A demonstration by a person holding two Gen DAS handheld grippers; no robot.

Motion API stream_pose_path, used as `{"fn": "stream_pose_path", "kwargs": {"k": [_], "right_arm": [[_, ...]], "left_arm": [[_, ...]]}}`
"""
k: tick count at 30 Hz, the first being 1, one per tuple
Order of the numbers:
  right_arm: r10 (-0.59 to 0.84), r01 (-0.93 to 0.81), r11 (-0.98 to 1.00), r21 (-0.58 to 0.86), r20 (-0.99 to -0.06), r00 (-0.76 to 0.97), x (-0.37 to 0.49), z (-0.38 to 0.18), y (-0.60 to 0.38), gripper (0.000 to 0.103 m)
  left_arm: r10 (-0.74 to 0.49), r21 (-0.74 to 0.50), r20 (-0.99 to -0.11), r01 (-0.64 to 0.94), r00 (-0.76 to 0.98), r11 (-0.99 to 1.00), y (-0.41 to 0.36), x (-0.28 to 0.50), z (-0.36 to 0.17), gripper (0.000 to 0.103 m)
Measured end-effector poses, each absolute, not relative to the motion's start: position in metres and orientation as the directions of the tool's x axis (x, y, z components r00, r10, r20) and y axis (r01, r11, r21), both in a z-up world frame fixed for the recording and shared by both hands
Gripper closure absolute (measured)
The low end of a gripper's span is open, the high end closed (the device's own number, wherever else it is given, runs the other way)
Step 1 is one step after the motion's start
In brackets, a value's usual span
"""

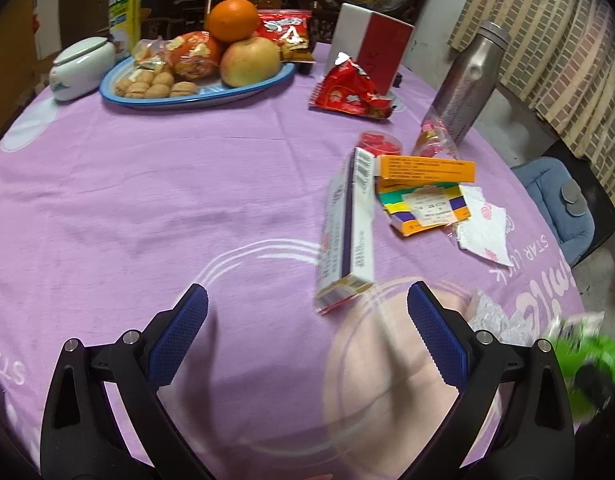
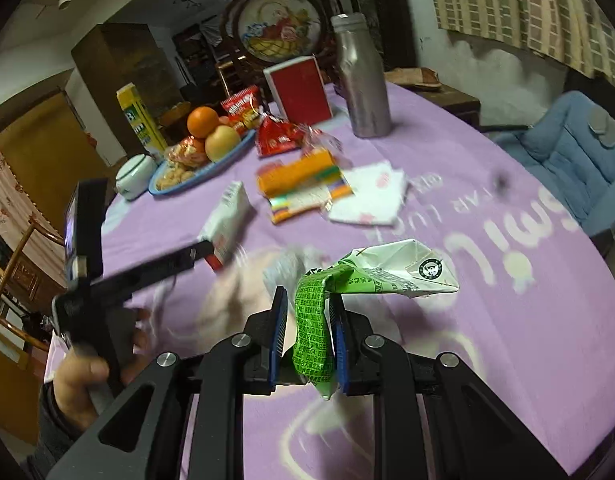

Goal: Collect trash
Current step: 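Grasp the white medicine box with the left tool while the right tool holds the green packet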

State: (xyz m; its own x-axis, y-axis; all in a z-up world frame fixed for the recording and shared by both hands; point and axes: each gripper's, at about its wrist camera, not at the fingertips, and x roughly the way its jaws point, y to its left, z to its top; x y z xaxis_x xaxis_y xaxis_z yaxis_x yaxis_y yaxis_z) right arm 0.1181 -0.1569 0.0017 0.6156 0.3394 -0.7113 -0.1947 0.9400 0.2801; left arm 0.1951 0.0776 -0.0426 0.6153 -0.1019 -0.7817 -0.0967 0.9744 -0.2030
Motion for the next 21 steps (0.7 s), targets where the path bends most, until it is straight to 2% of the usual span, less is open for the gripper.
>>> {"fn": "stream_pose_path", "kwargs": {"k": [11, 21], "right_arm": [[0.354, -0.206, 0.935, 0.29, -0.704, 0.616, 0.105, 0.001, -0.167, 0.081], [0.371, -0.224, 0.928, 0.297, -0.693, 0.618, 0.095, 0.006, -0.166, 0.081]], "left_arm": [[0.021, -0.071, -0.871, -0.169, 0.49, 0.983, 0.073, 0.221, -0.066, 0.006], [0.034, -0.059, -0.901, -0.201, 0.432, 0.978, 0.072, 0.248, -0.066, 0.008]]}}
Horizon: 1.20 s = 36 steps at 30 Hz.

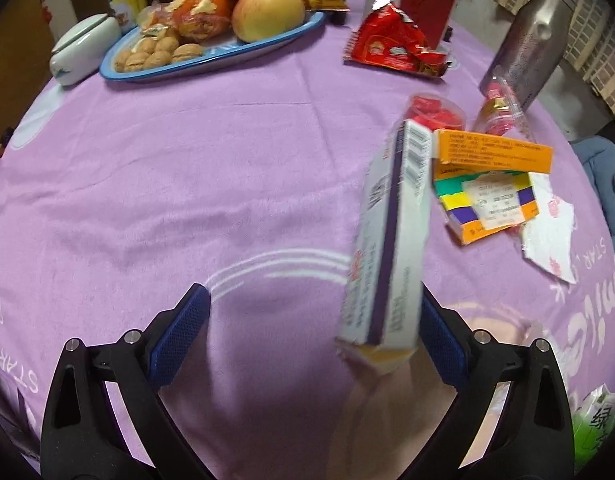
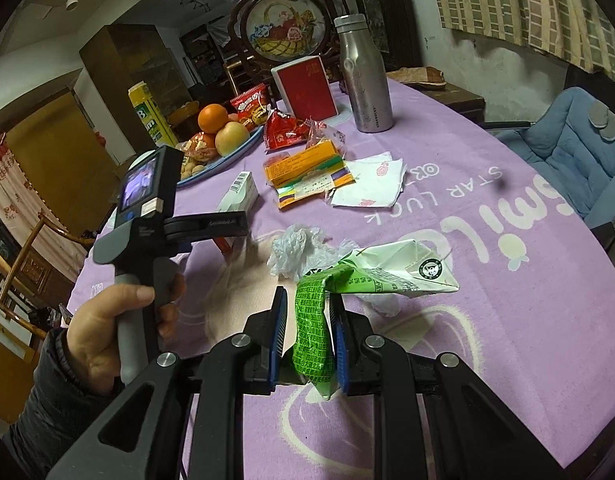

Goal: Collect trash
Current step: 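Grasp the white medicine box with the left tool while the right tool holds the green packet, then carry the box and packet to the red wastebasket and open both tools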

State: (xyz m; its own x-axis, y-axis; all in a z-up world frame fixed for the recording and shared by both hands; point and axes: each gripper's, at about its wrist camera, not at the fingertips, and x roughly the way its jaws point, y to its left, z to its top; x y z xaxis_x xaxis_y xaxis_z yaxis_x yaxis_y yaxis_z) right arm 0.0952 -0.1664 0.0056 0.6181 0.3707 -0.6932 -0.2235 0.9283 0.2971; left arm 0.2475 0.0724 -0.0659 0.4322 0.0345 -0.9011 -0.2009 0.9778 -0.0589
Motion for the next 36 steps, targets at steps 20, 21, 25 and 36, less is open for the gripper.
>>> {"fn": "stream_pose_path", "kwargs": {"k": [20, 21, 25, 36], "right_arm": [[0.334, -0.155, 0.935, 0.319, -0.64, 0.692, 0.054, 0.012, -0.207, 0.081], [0.332, -0.153, 0.935, 0.32, -0.639, 0.694, 0.052, 0.012, -0.207, 0.081], [0.326, -0.143, 0.936, 0.32, -0.642, 0.694, 0.047, 0.007, -0.213, 0.081], [0.336, -0.142, 0.932, 0.332, -0.655, 0.676, 0.044, -0.003, -0.213, 0.081]], "left_arm": [[-0.191, -0.208, -0.78, 0.041, 0.595, 0.977, 0.066, 0.144, -0.003, 0.08], [-0.206, -0.214, -0.771, 0.059, 0.602, 0.975, 0.064, 0.135, -0.001, 0.08], [-0.236, -0.2, -0.765, 0.128, 0.6, 0.971, 0.051, 0.117, -0.002, 0.08], [-0.221, -0.199, -0.794, 0.1, 0.567, 0.975, 0.047, 0.14, -0.017, 0.078]]}}
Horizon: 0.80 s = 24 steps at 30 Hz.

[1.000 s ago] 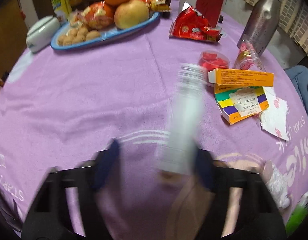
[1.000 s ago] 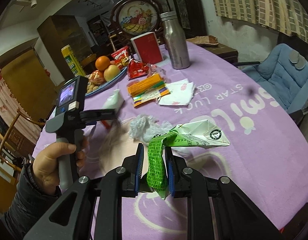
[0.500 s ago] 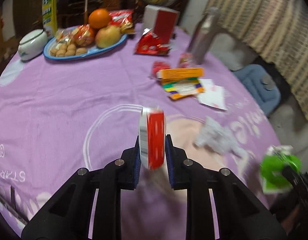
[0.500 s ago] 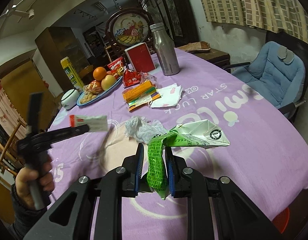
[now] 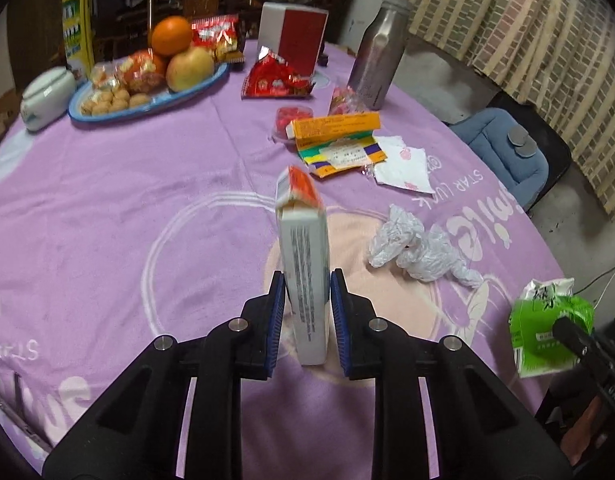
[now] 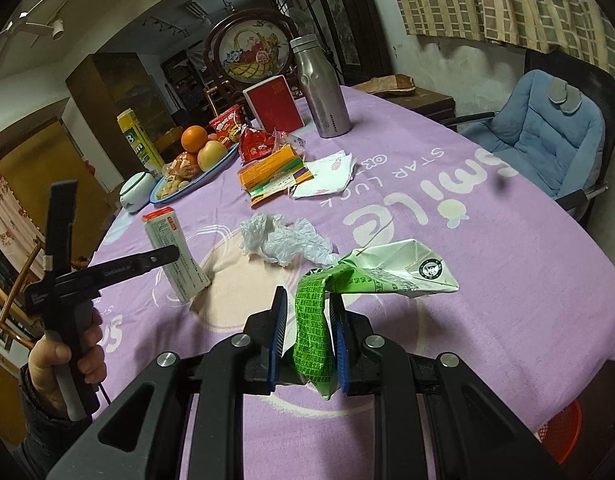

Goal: Collect trash
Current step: 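Carry the box and packet to the red wastebasket and open both tools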

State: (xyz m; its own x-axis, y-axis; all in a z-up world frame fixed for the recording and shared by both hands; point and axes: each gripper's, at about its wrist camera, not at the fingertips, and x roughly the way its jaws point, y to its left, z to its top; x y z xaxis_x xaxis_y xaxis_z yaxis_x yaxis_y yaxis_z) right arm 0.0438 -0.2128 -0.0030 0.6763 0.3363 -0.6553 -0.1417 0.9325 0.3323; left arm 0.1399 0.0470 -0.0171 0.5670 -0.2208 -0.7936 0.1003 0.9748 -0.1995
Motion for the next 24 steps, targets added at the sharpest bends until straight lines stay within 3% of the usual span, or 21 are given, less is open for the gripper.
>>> {"fn": "stream_pose_path", "kwargs": {"k": [7, 11, 18, 24], "right_arm": [[0.345, -0.15, 0.93, 0.335, -0.659, 0.669, 0.048, -0.005, -0.21, 0.081], [0.347, -0.148, 0.928, 0.341, -0.652, 0.674, 0.047, -0.005, -0.214, 0.081], [0.349, -0.151, 0.927, 0.343, -0.642, 0.683, 0.04, -0.003, -0.215, 0.081], [0.338, -0.161, 0.933, 0.321, -0.632, 0.697, 0.027, 0.002, -0.214, 0.081]], "left_arm": [[-0.249, -0.268, -0.787, 0.051, 0.564, 0.962, 0.054, 0.154, -0.033, 0.08], [-0.225, -0.236, -0.783, 0.059, 0.58, 0.97, 0.05, 0.146, -0.024, 0.08], [-0.302, -0.257, -0.732, 0.162, 0.611, 0.953, 0.029, 0.115, 0.012, 0.08], [-0.313, -0.195, -0.723, 0.252, 0.616, 0.948, -0.005, 0.089, 0.021, 0.08]]}}
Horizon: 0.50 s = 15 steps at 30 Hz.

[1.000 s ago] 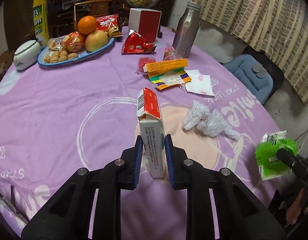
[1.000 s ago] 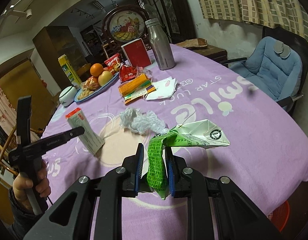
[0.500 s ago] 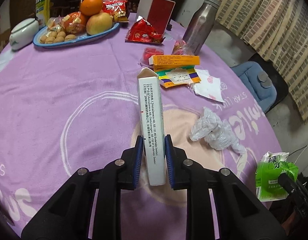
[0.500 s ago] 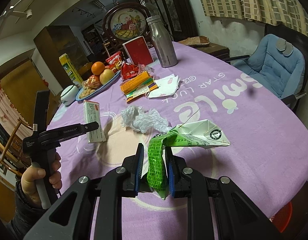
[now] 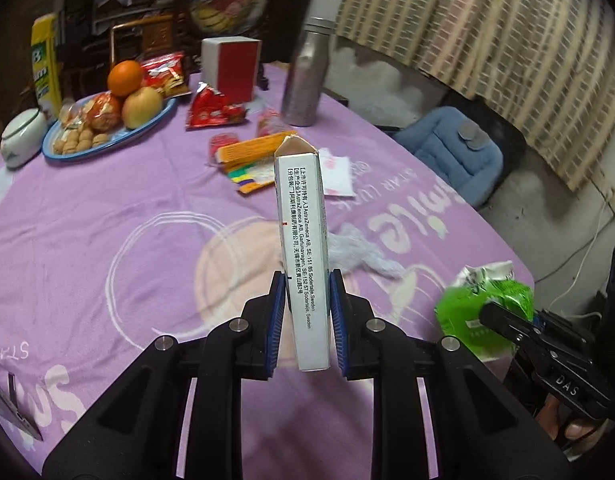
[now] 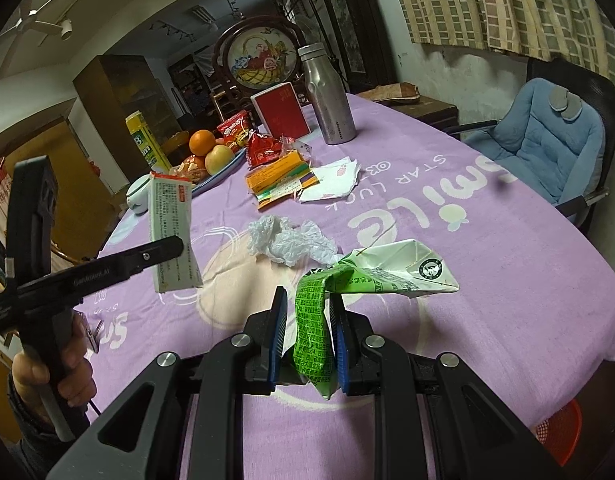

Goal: Collect trash
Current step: 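Carry the box and packet to the red wastebasket and open both tools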

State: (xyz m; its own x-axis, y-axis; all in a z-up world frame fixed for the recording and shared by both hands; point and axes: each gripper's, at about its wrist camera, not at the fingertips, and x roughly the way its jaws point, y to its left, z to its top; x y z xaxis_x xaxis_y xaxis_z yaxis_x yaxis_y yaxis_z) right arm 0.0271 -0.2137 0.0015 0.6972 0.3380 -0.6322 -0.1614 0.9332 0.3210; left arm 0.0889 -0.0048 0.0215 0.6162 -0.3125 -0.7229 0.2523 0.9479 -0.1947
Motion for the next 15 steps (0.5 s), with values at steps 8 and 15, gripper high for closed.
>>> {"fn": "stream_pose_path", "kwargs": {"k": [8, 15], "right_arm": [[0.284, -0.167, 0.957, 0.238, -0.633, 0.72, 0.008, 0.002, -0.212, 0.081], [0.303, -0.181, 0.95, 0.254, -0.614, 0.729, -0.014, 0.001, -0.224, 0.081]], "left_arm": [[-0.314, -0.199, -0.732, 0.251, 0.605, 0.947, -0.022, 0.07, 0.014, 0.079], [-0.299, -0.17, -0.729, 0.261, 0.615, 0.95, -0.035, 0.048, 0.013, 0.08]]}}
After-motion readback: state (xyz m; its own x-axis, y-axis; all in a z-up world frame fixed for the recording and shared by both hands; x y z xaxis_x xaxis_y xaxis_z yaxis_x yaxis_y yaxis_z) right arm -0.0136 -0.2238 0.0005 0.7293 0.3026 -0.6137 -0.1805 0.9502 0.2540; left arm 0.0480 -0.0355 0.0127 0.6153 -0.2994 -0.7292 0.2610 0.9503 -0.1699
